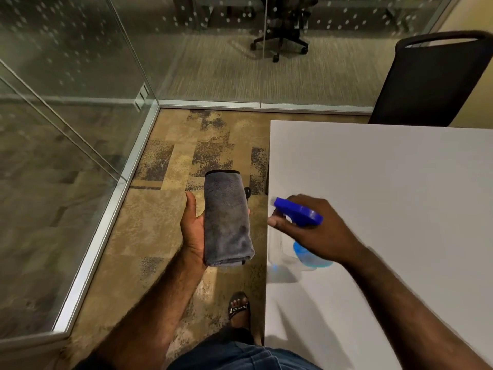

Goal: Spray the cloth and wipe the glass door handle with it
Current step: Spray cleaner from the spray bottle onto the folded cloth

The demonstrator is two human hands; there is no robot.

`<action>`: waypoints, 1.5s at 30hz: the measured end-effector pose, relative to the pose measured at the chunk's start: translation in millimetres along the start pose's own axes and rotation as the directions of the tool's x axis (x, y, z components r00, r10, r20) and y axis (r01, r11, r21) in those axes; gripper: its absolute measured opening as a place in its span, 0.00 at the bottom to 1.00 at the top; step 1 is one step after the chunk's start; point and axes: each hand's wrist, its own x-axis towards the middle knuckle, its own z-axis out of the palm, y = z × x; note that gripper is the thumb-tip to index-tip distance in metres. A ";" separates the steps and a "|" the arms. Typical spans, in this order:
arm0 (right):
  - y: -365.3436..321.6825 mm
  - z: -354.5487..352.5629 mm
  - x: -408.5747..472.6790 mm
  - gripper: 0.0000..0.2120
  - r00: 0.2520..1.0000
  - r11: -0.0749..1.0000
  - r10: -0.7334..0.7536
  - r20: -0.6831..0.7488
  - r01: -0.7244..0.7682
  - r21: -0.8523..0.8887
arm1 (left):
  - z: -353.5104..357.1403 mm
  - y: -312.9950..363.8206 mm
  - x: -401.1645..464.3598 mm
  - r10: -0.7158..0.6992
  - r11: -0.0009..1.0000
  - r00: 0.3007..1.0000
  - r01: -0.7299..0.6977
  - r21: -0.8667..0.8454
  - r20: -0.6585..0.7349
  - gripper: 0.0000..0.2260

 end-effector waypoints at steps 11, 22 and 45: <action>5.0 36.4 -32.3 0.38 0.957 0.955 0.288 -0.035 -0.285 0.087 | 3.6 -1.2 -4.6 0.036 0.999 0.998 -0.035 0.017 -0.051 0.50; 10.2 39.3 -64.0 0.40 0.953 0.951 0.302 -0.040 -0.298 0.076 | 10.8 4.9 -6.7 0.083 0.996 0.997 -0.083 -0.015 -0.001 0.47; 15.6 -14.3 -1.4 0.16 0.973 0.978 0.157 -0.167 -0.130 0.164 | 15.2 -3.7 -0.3 0.031 0.999 0.995 -0.032 0.012 0.092 0.54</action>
